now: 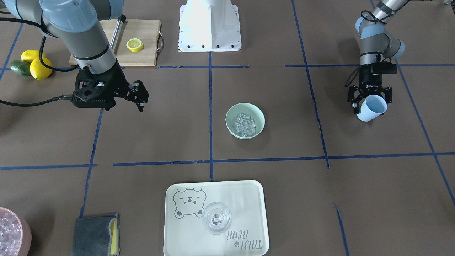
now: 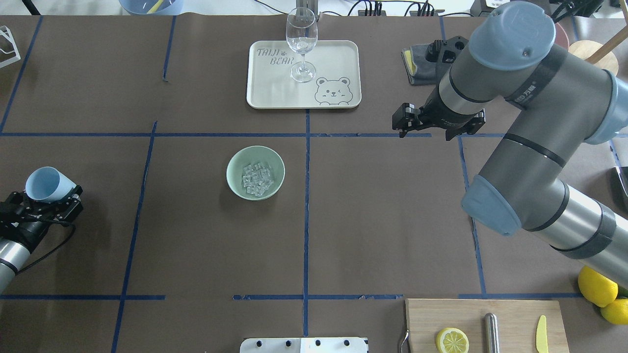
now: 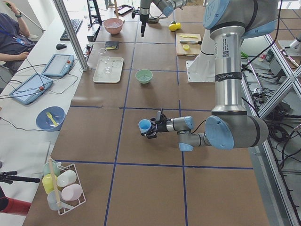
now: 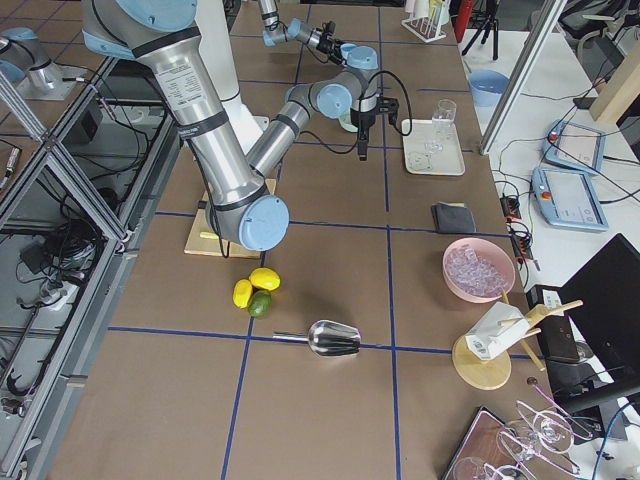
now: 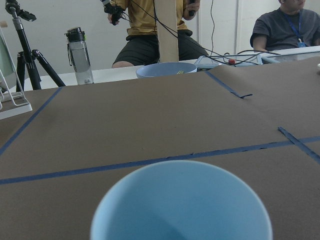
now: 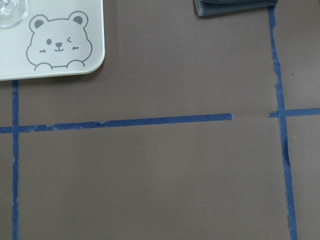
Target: Pour ice into bowl
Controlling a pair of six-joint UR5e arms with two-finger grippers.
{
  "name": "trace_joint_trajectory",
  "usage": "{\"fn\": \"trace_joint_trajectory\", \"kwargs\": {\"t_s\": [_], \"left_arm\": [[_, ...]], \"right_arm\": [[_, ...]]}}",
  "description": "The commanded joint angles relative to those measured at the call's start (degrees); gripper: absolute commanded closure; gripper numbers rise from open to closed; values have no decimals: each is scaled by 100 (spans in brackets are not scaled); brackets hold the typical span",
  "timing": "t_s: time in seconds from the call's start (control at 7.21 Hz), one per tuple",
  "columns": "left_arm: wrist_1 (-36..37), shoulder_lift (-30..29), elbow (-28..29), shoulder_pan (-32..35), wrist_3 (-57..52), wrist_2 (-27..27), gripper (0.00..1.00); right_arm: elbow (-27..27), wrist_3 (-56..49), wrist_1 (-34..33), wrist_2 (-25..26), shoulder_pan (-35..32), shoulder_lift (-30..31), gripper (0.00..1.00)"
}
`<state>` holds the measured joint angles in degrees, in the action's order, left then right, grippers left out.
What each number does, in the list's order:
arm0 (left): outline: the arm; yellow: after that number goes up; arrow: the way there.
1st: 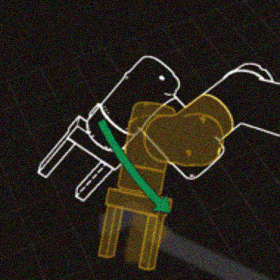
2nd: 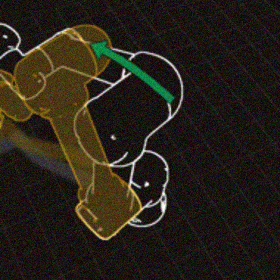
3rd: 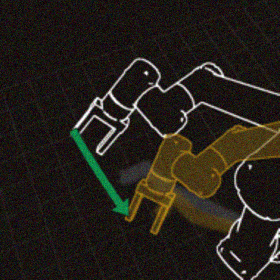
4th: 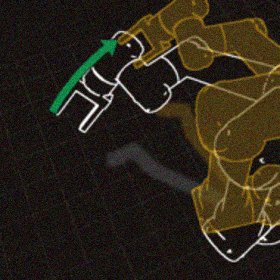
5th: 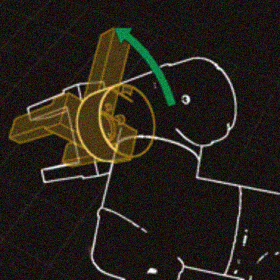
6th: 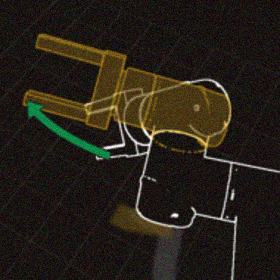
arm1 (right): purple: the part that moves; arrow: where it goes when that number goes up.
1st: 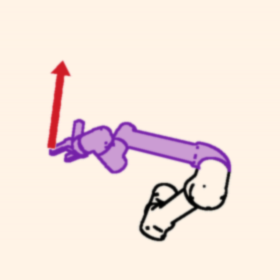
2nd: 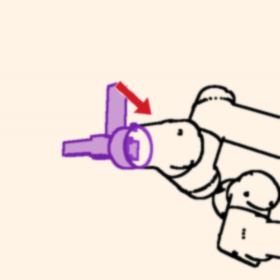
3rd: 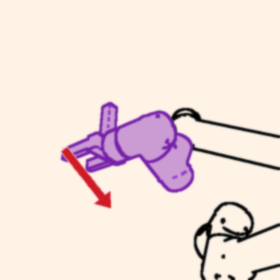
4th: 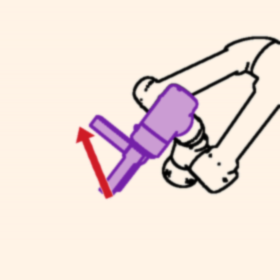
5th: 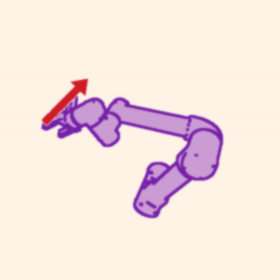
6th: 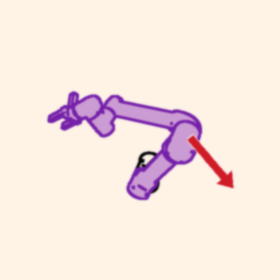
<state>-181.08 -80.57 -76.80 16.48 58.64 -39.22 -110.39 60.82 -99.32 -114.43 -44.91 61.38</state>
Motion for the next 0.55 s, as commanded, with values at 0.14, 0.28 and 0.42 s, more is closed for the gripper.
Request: {"fn": "trace_joint_trajectory", "kwargs": {"t_s": [0.14, 0.28, 0.42], "left_arm": [[-6, 496, -545, 22, -203, -402, 0], [-6, 498, -564, 22, -195, -402, 0], [-6, 489, -599, 22, -195, -411, 0]], "right_arm": [[0, 0, 0, 0, 0, -3, 0], [0, 0, 0, 0, 0, -3, 0], [0, 0, 0, 0, 0, 6, 0]]}}
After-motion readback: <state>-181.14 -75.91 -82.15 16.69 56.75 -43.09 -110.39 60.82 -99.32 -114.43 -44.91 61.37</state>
